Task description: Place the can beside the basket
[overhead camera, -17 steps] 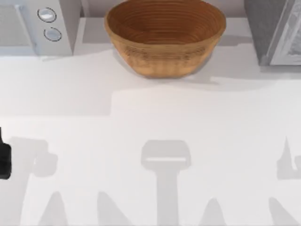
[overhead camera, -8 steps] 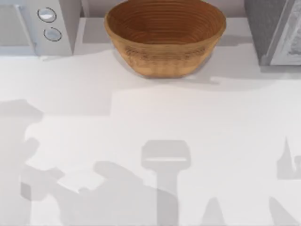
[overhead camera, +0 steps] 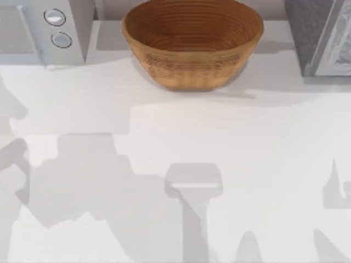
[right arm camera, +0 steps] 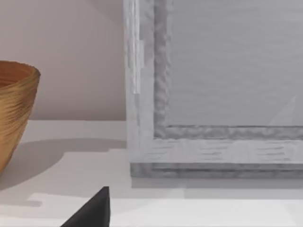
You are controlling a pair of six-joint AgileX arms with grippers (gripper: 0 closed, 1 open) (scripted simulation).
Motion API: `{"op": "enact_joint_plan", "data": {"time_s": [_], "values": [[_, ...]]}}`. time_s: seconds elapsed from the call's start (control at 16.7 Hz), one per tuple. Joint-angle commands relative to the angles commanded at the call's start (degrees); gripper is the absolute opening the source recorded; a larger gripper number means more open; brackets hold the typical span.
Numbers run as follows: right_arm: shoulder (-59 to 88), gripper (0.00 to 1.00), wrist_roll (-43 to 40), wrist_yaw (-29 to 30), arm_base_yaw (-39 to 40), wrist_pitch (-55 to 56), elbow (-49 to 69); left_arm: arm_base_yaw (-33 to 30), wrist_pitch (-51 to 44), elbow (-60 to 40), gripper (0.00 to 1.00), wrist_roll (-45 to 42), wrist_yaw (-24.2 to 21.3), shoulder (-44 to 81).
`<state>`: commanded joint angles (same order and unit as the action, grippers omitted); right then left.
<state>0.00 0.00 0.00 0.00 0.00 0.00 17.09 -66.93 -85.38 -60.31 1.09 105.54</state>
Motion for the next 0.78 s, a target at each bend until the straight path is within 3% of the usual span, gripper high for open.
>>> {"op": "enact_joint_plan", "data": {"time_s": [0.36, 0.78], "values": [[0.0, 1.00, 0.0, 0.0, 0.0, 0.0, 0.0, 3.1, -5.8, -14.4, 1.00, -6.4, -1.1, 11.5], [0.0, 1.00, 0.0, 0.0, 0.0, 0.0, 0.0, 3.0, -5.7, -14.6, 1.00, -6.5, -1.1, 11.8]]}}
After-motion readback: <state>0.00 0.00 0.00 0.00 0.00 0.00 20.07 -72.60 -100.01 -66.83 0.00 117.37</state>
